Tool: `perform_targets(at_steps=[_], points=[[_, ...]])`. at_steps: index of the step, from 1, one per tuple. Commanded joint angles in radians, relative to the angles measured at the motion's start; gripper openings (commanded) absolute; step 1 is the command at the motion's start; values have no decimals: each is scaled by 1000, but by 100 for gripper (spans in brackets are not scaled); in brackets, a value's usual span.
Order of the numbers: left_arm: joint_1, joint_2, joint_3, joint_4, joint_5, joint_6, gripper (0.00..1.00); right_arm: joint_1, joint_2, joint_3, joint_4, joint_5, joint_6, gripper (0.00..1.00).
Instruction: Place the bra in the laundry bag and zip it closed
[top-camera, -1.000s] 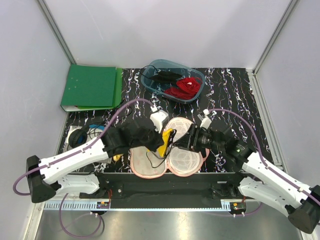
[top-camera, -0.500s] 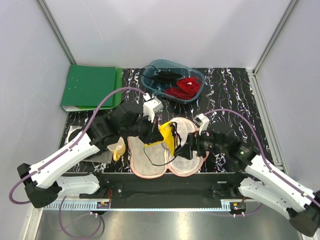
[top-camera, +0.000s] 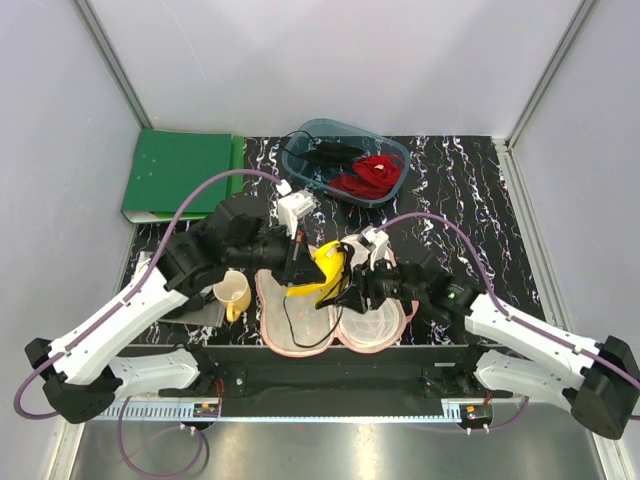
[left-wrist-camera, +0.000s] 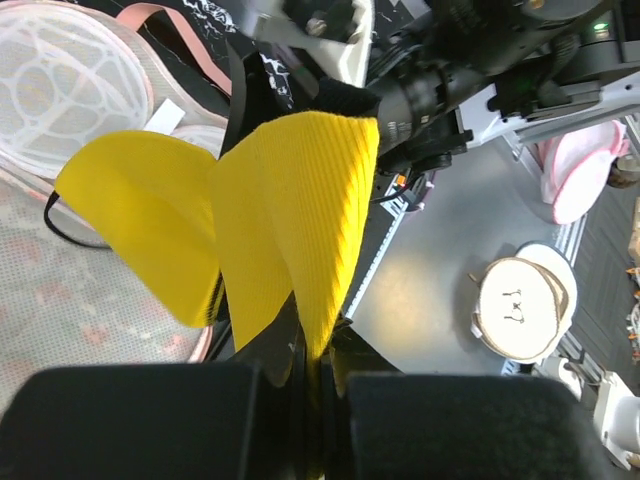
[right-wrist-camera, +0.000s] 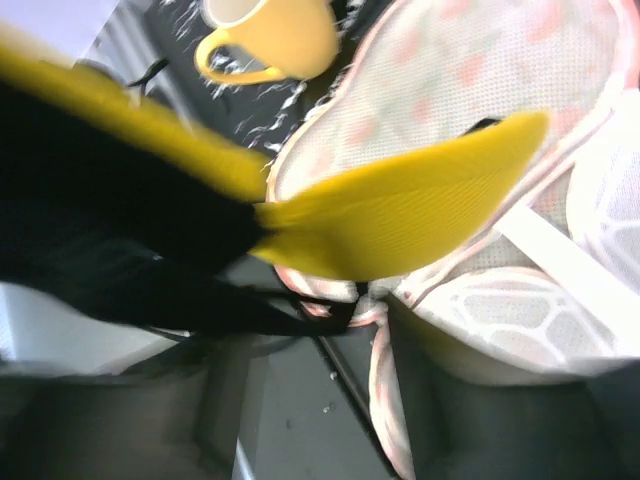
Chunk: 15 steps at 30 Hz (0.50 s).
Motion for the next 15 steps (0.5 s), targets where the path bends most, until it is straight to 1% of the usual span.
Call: perform_targets(at_steps=[1, 2, 5, 6, 9, 13, 15], points=[[42, -57, 8, 16, 83, -4, 0, 13, 36, 22, 91, 119, 11, 35], [52, -63, -7, 9, 95, 2, 0, 13, 37, 11, 109, 113, 34, 31], [89, -76, -48, -4, 130, 30, 0, 15, 37, -35, 161, 26, 77, 20], [97, -74, -58, -10, 133, 40, 0, 15, 40, -47, 161, -33, 91, 18], [132, -54, -93, -18, 116, 70, 0, 17, 31, -84, 161, -126, 157, 15], [154, -5, -98, -11, 90, 119, 0, 15, -18, -145, 148, -160, 241, 10], [154, 24, -96, 7, 44, 134, 0, 13, -58, -181, 143, -172, 327, 8]])
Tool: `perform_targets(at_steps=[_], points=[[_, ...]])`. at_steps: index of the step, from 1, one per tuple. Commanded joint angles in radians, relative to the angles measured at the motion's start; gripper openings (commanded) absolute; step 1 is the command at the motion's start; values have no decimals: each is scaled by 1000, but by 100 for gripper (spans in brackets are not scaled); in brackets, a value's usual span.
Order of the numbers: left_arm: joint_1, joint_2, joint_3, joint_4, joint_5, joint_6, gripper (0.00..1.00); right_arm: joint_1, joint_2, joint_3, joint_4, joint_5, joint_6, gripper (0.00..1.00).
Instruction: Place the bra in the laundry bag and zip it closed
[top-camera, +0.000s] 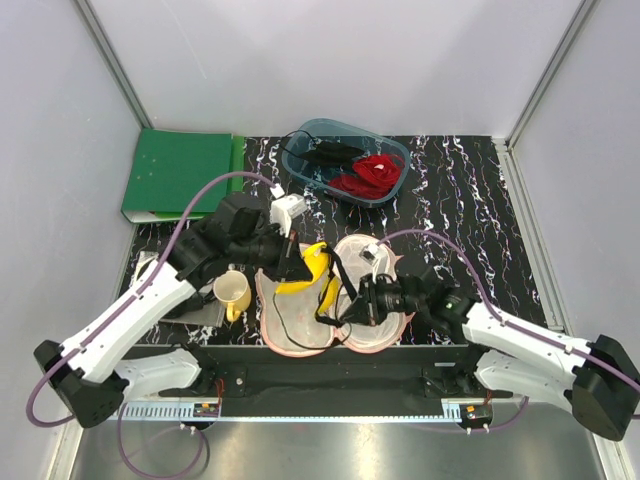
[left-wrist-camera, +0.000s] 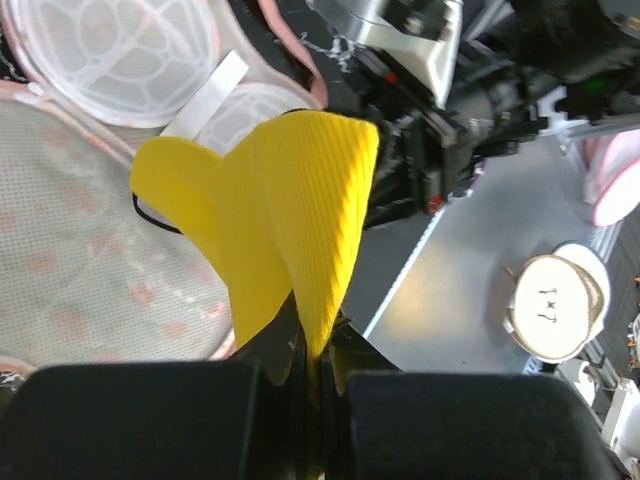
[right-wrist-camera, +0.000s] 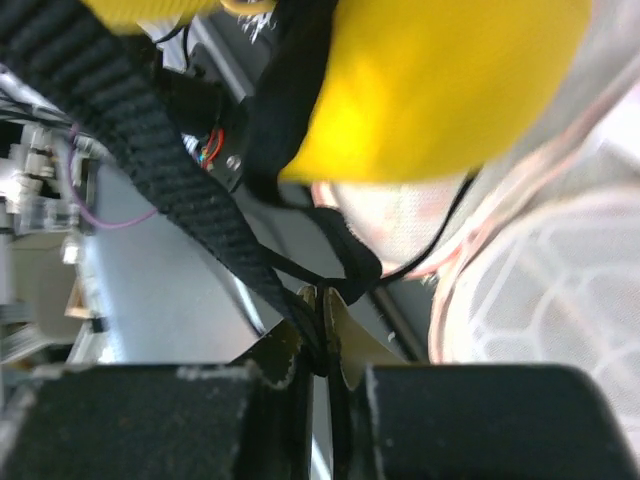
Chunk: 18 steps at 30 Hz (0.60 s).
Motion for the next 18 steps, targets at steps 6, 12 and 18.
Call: perform_targets(at_steps=[6, 12, 18], points=[[9, 145, 13, 74, -44, 121, 0, 6, -215, -73, -12, 9, 293, 14], [9, 141, -5, 91, -31, 92, 0, 6, -150, 16, -123, 140, 161, 69], [9, 107, -7, 91, -7, 93, 0, 49, -68, 42, -81, 367, 12, 100]])
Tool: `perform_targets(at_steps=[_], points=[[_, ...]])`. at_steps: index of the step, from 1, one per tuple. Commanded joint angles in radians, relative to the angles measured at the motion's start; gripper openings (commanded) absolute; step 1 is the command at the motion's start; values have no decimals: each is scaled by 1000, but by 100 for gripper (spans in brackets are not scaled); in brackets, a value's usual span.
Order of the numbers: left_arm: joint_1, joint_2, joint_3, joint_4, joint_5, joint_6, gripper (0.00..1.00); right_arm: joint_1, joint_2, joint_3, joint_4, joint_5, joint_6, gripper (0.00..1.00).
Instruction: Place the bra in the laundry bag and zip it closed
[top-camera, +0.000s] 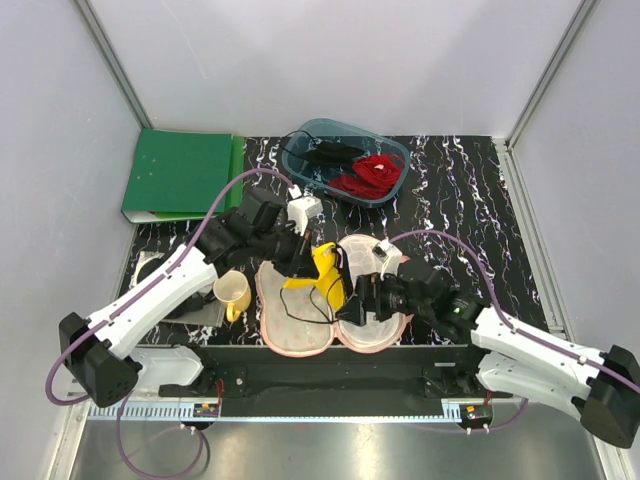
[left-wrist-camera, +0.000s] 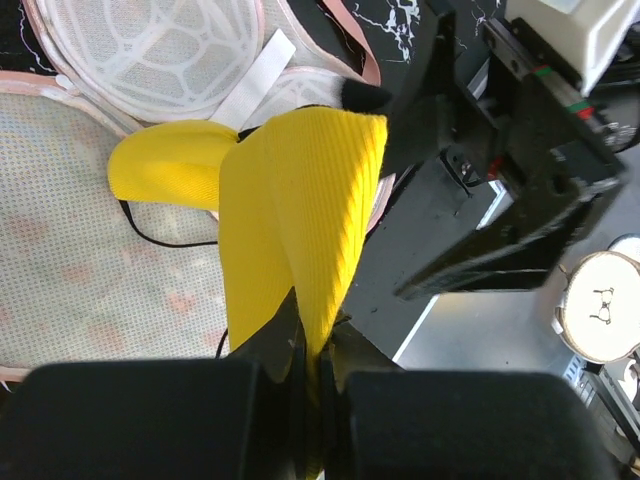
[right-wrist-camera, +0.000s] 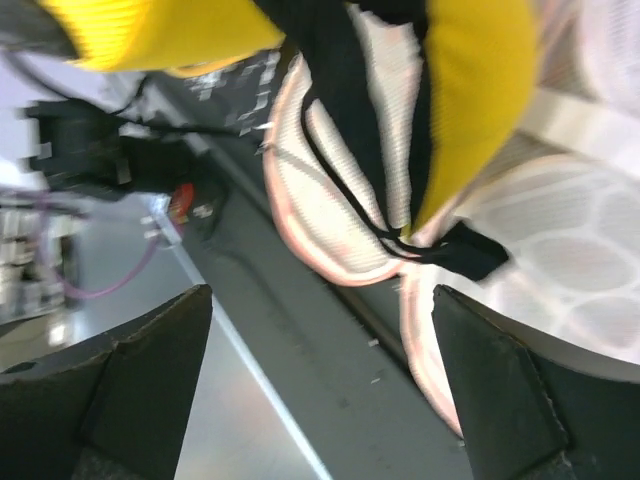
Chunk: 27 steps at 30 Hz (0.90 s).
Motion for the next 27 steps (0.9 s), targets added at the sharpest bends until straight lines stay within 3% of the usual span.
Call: perform_targets(at_steps=[1, 10, 16, 19, 23, 27], points=[[4, -52, 1, 50, 28, 17, 0, 31, 49, 52, 64, 206, -135, 100], [4, -54, -1, 50, 56, 39, 0, 81, 227, -31, 497, 364, -195, 100], [4, -63, -1, 47, 51, 53, 0, 106, 374, -38, 639, 495, -192, 98], [4, -75, 4, 35, 34, 64, 0, 106, 396, -68, 688, 500, -174, 77], [4, -100, 2, 29, -30, 96, 0, 108, 352, -103, 655, 442, -137, 37], [3, -109, -1, 36, -99, 152, 0, 106, 275, -109, 529, 344, -90, 23]])
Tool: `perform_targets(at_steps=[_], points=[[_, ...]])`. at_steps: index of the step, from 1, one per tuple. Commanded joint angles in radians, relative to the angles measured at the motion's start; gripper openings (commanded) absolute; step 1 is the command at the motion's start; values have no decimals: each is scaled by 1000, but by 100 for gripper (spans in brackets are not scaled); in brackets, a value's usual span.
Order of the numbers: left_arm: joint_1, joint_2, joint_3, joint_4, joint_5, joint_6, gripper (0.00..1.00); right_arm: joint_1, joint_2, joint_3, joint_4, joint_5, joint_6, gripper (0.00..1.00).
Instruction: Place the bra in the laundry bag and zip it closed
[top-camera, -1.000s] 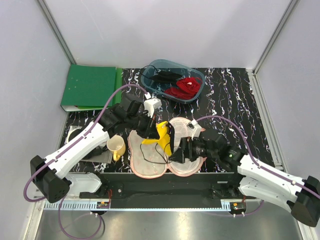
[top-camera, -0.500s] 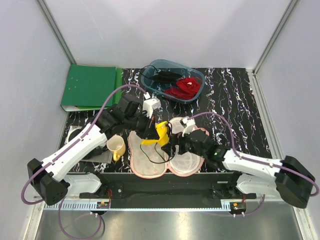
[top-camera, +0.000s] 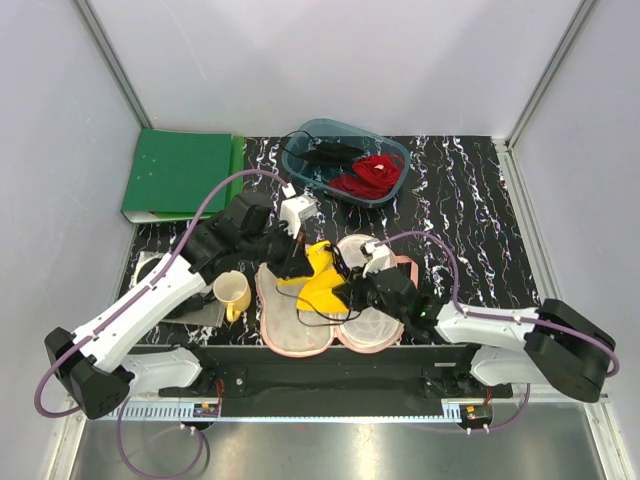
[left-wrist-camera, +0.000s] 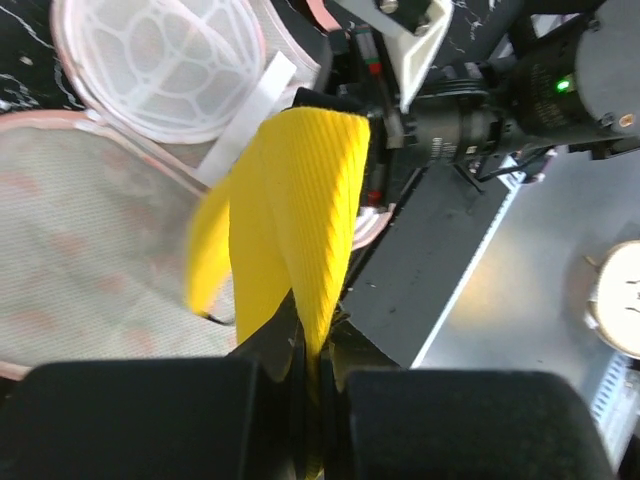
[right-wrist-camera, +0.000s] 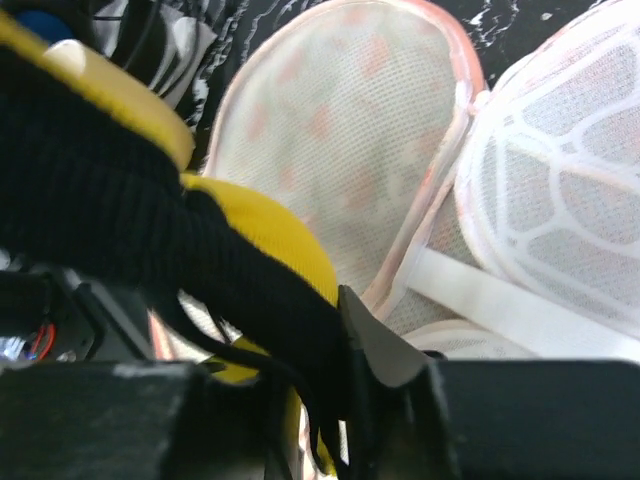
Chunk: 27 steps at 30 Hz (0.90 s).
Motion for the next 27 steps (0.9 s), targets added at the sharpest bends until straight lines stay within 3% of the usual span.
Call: perform_targets(at_steps=[1, 7, 11, 15, 21, 27], points=[[3, -33, -9, 49, -116, 82, 0, 10, -109, -10, -62, -82, 71, 22], [0, -5, -25, 98, -92, 133, 0, 7, -319, -23, -291, -139, 148, 11], [-14, 27, -29, 175, -26, 147, 1, 8, -390, -26, -409, -174, 223, 10], [-14, 194, 52, 135, 231, 179, 4, 7, -396, -36, -493, -194, 311, 12], [-1, 427, 153, 104, 405, 159, 4, 7, -448, -105, -553, -122, 435, 12], [33, 676, 285, 84, 556, 158, 4, 1, -456, -78, -679, -41, 444, 11]])
